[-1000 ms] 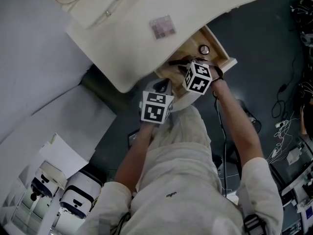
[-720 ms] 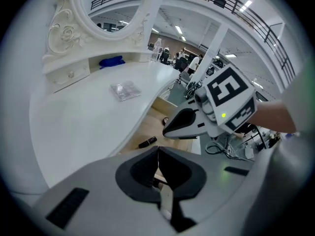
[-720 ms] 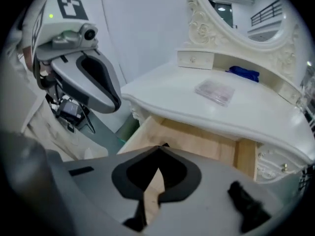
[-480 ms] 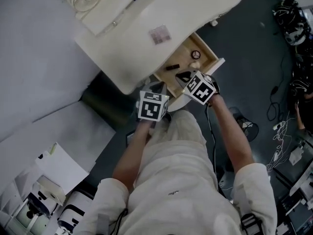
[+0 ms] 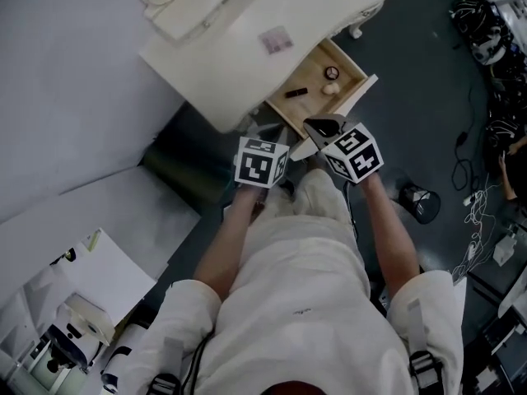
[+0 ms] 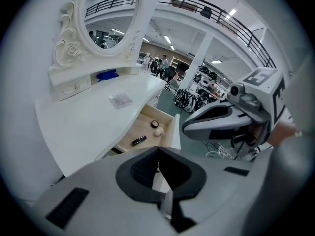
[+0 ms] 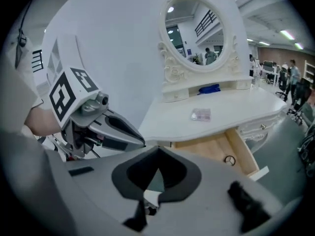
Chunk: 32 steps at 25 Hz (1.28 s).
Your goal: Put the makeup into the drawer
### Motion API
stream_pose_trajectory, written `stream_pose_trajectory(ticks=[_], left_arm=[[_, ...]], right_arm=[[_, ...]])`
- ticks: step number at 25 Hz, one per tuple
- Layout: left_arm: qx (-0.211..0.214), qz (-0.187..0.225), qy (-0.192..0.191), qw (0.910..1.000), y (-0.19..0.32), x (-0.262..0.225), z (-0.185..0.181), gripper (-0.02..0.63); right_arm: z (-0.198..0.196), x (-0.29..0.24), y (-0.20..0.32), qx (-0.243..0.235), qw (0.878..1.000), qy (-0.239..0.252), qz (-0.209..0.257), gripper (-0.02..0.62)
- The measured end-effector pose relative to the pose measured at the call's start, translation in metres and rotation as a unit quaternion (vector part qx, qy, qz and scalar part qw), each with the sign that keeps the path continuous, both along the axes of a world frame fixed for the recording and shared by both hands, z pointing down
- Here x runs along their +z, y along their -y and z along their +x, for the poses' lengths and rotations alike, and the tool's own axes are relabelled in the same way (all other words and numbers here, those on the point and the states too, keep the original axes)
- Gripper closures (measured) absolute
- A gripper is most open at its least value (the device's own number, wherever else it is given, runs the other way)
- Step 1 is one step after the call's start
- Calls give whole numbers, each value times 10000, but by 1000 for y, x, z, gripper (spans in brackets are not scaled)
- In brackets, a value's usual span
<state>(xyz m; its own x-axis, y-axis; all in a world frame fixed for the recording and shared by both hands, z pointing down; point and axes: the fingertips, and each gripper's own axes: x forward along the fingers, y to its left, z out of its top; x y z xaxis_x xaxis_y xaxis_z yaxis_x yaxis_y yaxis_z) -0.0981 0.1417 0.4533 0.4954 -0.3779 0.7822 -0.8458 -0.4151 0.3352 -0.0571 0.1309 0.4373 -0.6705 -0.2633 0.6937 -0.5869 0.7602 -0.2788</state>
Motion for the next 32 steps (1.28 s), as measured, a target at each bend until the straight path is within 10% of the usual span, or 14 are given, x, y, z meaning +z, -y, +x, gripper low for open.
stream_pose_trajectory(ticks=[14,32], left_arm=[[-376,180,-235,9989,-7,-36,-4,595],[-698,201,17,9974,24,-42,24,595]], right_arm=[[34,-51,-34,934,9932,641,258,583],[72,-47,-8,613,9966,517,203,583]])
